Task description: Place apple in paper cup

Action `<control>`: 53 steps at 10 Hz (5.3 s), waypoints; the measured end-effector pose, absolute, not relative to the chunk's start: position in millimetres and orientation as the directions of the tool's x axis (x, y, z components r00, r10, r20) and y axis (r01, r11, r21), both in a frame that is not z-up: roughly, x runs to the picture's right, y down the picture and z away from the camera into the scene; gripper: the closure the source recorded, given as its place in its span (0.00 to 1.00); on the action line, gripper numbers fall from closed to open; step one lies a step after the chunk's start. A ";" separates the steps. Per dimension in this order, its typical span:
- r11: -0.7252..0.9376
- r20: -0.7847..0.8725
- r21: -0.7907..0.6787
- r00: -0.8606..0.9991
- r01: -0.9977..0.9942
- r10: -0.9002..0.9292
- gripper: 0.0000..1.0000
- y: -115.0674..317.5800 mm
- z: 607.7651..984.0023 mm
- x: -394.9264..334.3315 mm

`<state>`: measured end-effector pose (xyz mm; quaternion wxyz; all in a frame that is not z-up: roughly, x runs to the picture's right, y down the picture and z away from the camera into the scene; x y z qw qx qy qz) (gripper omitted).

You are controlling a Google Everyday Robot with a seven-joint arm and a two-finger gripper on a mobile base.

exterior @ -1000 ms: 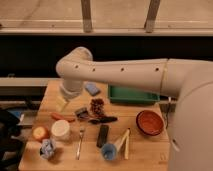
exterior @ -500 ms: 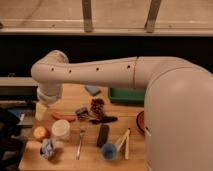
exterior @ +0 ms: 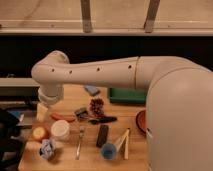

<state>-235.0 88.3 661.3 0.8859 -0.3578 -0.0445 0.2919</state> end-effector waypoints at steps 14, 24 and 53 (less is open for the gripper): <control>0.533 -0.081 -0.762 0.871 -0.367 0.484 0.20 164.9 733.8 -329.1; 0.487 -0.133 -0.802 0.898 -0.346 0.419 0.20 218.9 748.5 -346.5; 0.460 -0.221 -0.683 0.761 -0.567 0.610 1.00 105.7 720.7 -255.9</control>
